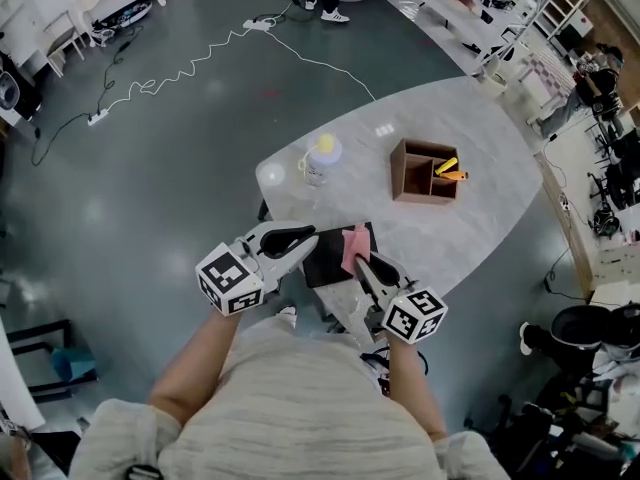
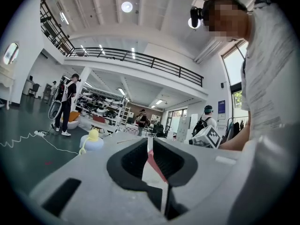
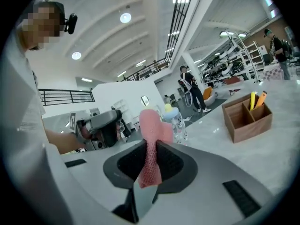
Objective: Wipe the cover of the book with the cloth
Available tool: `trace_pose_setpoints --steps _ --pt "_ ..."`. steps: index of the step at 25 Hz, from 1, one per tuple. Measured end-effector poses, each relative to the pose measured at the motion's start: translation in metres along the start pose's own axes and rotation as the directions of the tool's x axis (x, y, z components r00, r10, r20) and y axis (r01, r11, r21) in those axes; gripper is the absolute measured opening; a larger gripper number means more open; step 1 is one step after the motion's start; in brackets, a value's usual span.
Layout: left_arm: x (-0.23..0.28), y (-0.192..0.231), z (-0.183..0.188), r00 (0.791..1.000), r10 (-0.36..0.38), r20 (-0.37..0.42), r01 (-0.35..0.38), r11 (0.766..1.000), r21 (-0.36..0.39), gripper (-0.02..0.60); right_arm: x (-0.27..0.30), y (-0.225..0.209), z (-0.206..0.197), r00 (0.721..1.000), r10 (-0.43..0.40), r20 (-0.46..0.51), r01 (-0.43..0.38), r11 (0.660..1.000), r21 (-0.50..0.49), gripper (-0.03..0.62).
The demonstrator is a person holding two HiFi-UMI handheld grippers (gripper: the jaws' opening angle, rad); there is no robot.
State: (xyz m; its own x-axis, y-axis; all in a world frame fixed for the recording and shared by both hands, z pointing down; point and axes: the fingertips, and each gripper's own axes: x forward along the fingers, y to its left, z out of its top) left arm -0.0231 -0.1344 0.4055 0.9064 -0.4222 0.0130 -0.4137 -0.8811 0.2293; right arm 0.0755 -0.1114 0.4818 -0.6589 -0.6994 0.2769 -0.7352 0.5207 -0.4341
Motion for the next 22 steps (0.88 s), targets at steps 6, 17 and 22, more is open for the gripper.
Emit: trace_pose_setpoints --steps 6,17,22 --pt "0.014 -0.017 0.004 0.998 -0.064 0.001 0.064 0.998 0.014 0.046 -0.027 0.008 0.024 0.995 0.01 0.096 -0.006 0.999 -0.043 0.057" --pt "0.023 -0.037 0.011 0.99 -0.141 0.0 0.141 0.989 0.033 0.046 -0.058 0.026 0.058 0.98 0.036 0.194 -0.008 0.99 -0.143 0.056" --pt "0.027 -0.045 0.003 0.987 -0.162 -0.016 0.162 0.987 0.019 0.046 -0.072 0.029 0.058 0.98 0.027 0.198 0.004 0.988 -0.156 0.055"
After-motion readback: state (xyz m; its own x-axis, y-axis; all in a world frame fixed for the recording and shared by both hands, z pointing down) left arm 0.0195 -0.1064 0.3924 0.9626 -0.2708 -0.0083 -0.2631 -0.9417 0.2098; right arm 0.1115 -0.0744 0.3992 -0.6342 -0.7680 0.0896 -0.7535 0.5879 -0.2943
